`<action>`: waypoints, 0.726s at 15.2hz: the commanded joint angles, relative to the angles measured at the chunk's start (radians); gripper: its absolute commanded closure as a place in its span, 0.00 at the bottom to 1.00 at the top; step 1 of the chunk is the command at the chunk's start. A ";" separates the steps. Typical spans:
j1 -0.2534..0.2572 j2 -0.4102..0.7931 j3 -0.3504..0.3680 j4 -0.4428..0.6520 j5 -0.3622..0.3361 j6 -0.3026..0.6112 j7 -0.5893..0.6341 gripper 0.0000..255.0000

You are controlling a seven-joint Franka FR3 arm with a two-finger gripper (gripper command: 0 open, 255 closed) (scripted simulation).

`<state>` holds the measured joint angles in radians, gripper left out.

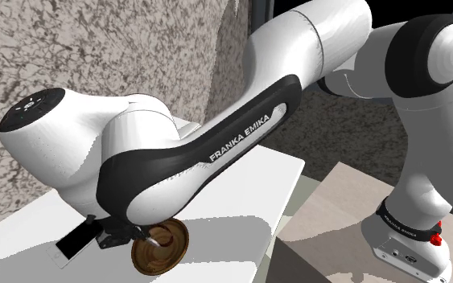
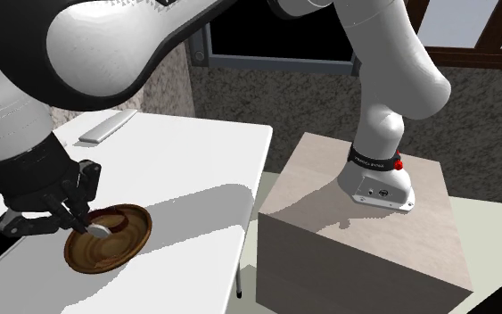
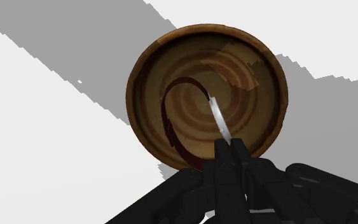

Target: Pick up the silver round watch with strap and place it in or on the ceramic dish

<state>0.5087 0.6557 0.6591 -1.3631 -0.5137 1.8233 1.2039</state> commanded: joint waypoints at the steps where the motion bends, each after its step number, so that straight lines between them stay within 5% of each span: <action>1: 0.001 0.001 0.000 -0.001 -0.001 0.002 0.001 1.00; 5: 0.001 0.001 0.000 -0.001 -0.001 0.002 0.001 1.00; 6: 0.001 0.001 0.000 -0.001 -0.001 0.002 0.001 0.00; 11: 0.001 0.001 0.000 -0.001 -0.001 0.002 0.001 0.00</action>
<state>0.5092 0.6571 0.6586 -1.3636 -0.5145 1.8254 1.2048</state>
